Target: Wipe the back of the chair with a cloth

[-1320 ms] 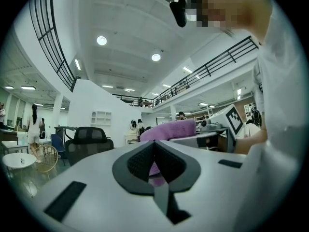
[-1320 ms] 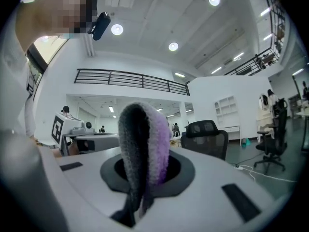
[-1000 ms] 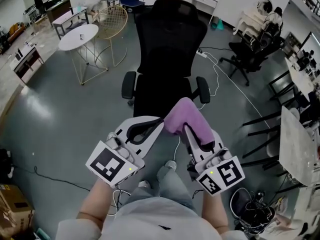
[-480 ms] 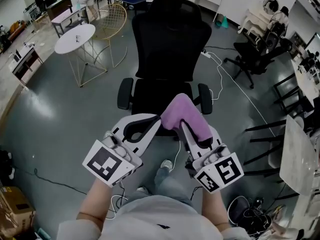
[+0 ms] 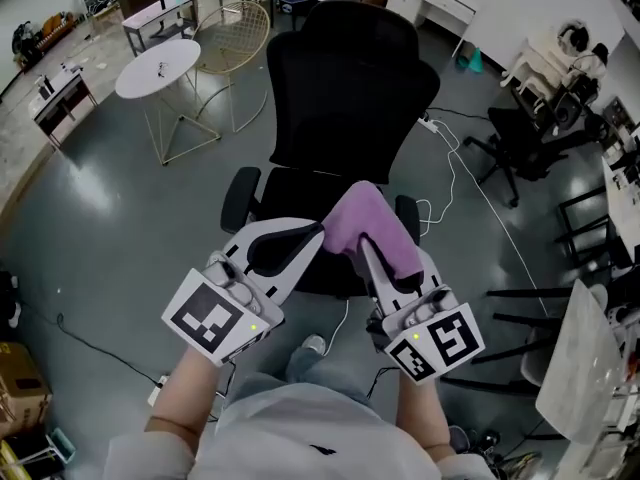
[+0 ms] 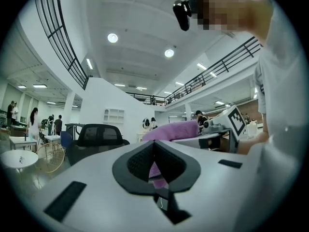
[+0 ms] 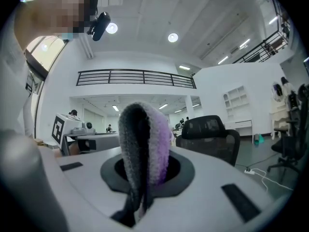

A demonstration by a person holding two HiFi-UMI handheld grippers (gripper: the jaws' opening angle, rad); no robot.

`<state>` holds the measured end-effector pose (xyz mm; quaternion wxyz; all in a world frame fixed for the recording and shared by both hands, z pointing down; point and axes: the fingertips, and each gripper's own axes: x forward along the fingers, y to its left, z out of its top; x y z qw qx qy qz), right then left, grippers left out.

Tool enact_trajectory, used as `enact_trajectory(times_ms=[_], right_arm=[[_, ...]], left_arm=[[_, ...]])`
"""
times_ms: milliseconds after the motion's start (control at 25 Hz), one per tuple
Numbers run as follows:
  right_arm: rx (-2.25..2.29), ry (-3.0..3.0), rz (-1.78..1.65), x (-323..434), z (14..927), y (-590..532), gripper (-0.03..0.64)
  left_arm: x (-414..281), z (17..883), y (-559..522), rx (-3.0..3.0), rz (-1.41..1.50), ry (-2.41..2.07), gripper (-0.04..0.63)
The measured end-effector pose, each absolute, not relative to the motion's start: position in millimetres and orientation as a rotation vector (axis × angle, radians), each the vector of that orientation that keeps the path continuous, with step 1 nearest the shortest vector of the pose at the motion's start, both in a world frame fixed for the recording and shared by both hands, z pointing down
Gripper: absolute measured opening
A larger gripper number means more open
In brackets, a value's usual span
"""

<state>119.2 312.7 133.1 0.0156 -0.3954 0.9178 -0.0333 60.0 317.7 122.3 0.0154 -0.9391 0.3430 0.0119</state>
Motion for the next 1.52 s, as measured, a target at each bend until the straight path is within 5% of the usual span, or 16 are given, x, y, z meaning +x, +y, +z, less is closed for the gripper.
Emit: enact_trajectory(times_ms=[680, 1520], right_arm=[[-1.246, 2.834, -0.167, 120.2, 151.9, 236.0, 0.048], [-1.51, 2.707, -0.157, -9.2, 144.2, 122.8, 0.048]], left_arm=[[61.8, 141.3, 237.6, -2.941, 0.005, 1.084, 0.012], [-62.9, 138.4, 116.0, -3.052, -0.011, 0.777, 0.012]])
